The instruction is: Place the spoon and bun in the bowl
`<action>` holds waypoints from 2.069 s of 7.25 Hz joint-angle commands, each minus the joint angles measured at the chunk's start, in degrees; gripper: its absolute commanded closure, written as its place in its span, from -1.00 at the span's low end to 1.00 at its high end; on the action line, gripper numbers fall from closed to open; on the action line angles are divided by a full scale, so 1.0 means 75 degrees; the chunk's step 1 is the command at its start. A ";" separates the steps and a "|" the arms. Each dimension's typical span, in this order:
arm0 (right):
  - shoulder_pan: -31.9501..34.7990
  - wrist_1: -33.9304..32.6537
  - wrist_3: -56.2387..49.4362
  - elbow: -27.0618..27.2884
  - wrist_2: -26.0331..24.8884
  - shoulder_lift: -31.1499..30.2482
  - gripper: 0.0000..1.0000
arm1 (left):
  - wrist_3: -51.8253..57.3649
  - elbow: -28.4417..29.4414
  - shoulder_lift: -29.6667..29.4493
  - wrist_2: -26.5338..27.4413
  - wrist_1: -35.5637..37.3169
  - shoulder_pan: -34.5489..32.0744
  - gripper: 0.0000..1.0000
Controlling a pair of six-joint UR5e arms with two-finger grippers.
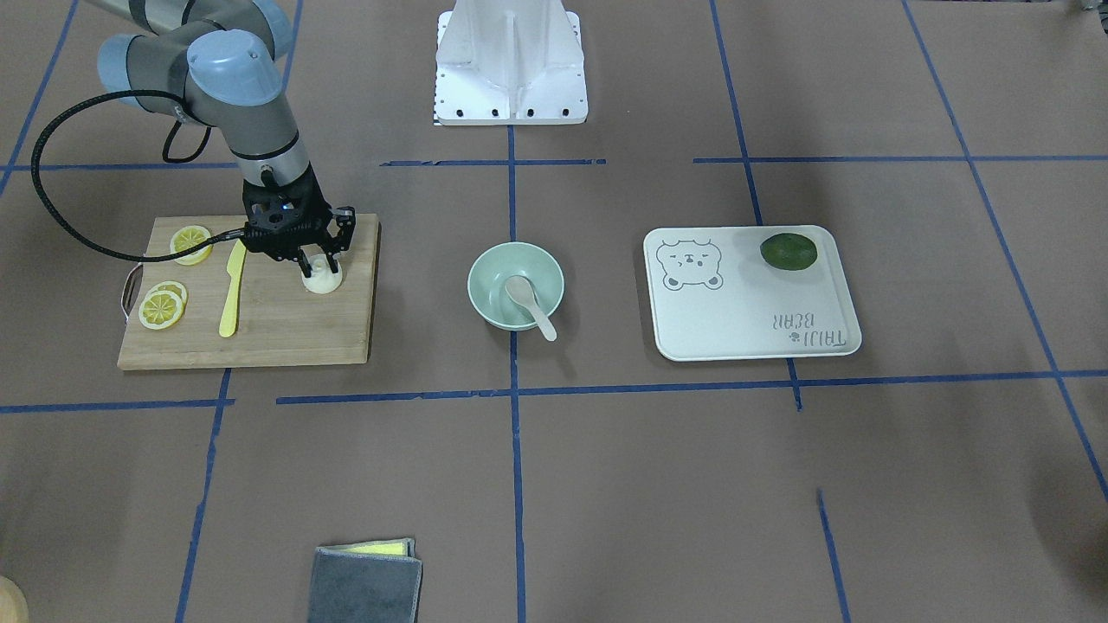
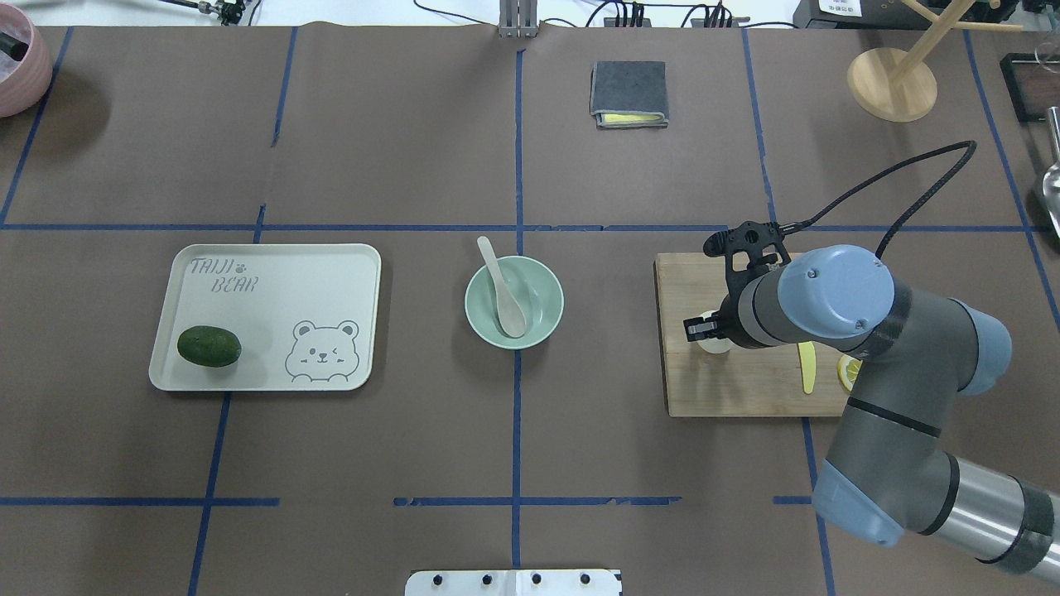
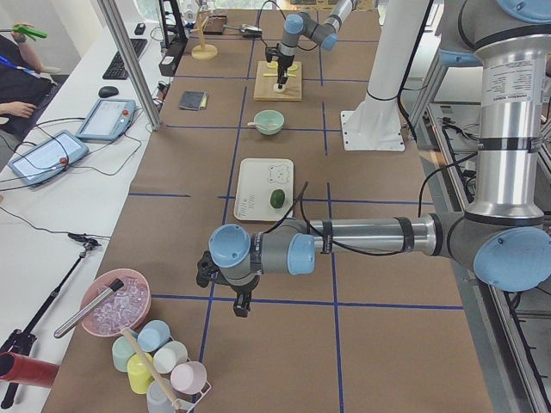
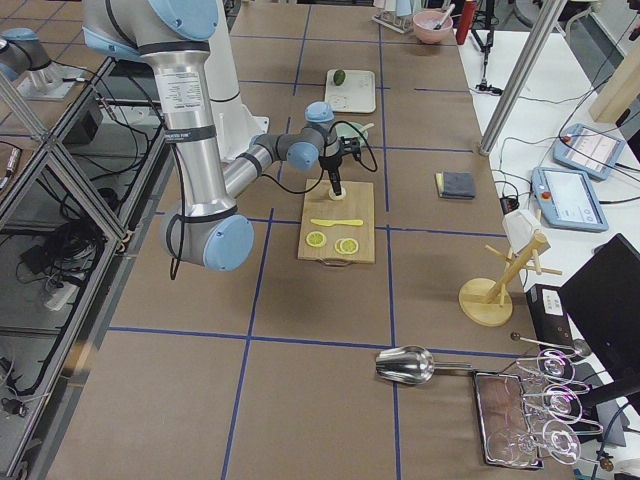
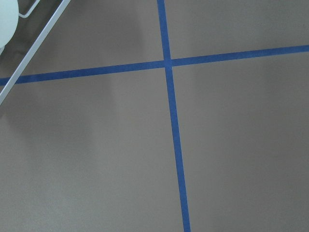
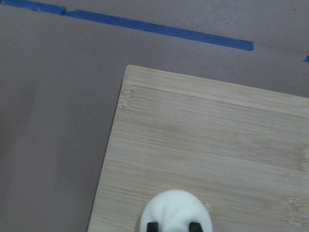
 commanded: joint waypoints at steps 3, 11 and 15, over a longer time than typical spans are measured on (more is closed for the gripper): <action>0.0020 -0.0138 0.0098 0.0127 -0.0021 0.0637 1.00 | -0.0001 -0.0043 -0.0001 0.0008 -0.0004 0.0000 -1.00; -0.0976 -0.2413 0.1330 -0.2474 -0.0991 0.4661 1.00 | -0.0013 -0.0125 -0.0013 -0.0039 -0.0004 0.0000 -1.00; -0.0965 -0.2366 0.1318 -0.2522 -0.0982 0.4661 -0.82 | -0.0001 -0.0090 -0.0013 -0.0039 -0.0004 0.0000 -1.00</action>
